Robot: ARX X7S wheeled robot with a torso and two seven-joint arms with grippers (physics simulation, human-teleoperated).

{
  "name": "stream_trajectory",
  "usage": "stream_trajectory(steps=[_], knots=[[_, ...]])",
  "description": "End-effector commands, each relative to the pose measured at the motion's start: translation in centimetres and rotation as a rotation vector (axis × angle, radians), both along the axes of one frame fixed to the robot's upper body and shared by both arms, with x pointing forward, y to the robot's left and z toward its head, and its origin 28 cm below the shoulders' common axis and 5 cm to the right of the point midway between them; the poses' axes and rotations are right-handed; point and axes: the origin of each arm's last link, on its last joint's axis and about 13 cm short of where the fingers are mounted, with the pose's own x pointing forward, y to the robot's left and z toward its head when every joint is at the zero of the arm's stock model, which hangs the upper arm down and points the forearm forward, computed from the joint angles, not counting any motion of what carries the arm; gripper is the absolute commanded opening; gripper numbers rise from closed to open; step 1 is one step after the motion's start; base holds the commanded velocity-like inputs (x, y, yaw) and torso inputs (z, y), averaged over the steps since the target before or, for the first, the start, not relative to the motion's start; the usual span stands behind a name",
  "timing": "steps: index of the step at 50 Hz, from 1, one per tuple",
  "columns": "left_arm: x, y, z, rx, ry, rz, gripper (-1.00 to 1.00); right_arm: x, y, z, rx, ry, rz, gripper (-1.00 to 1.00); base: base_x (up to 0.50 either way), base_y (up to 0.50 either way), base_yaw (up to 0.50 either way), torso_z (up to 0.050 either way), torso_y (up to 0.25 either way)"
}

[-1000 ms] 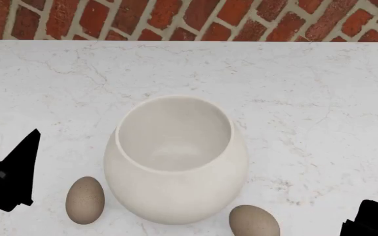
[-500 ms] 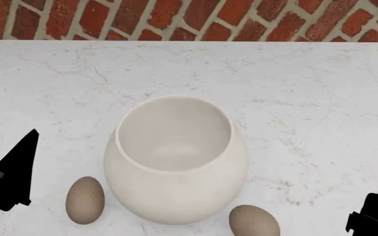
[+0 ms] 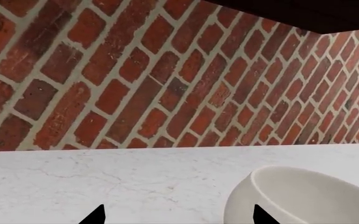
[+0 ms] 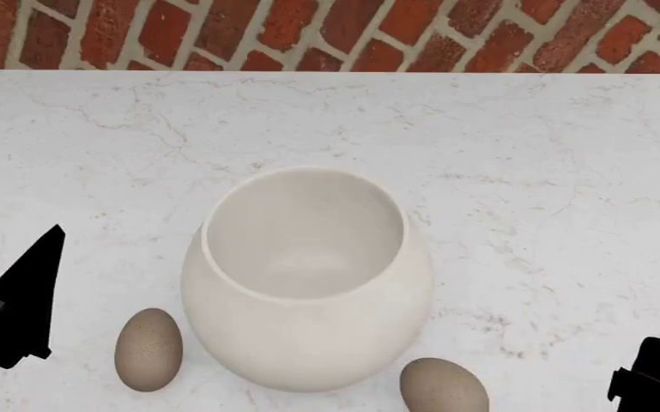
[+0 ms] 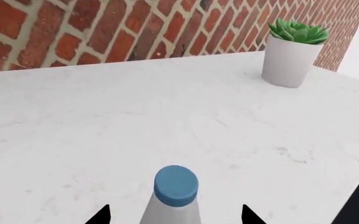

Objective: Place the eggs and milk next to the bowl.

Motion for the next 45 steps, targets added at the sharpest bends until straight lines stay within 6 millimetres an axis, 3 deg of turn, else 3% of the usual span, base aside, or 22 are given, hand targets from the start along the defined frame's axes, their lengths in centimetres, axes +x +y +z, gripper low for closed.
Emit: stream_trajectory(steps=[1,30,45], knots=[[0.0,-0.2,0.2,-0.004,-0.015,-0.028,1.0,0.7,-0.5,-0.3,0.015,-0.009,-0.008,1.0,0.0,0.0,0.0,0.0,0.0],[0.8,-0.4,0.7,0.004,-0.008,-0.02,1.0,2.8,-1.7,-1.6,0.031,0.029,-0.026,1.0,0.0,0.0,0.0,0.0,0.0],[0.9,-0.4,0.8,0.01,-0.005,-0.02,1.0,3.0,-1.6,-1.3,0.018,0.028,-0.023,1.0,0.0,0.0,0.0,0.0,0.0]])
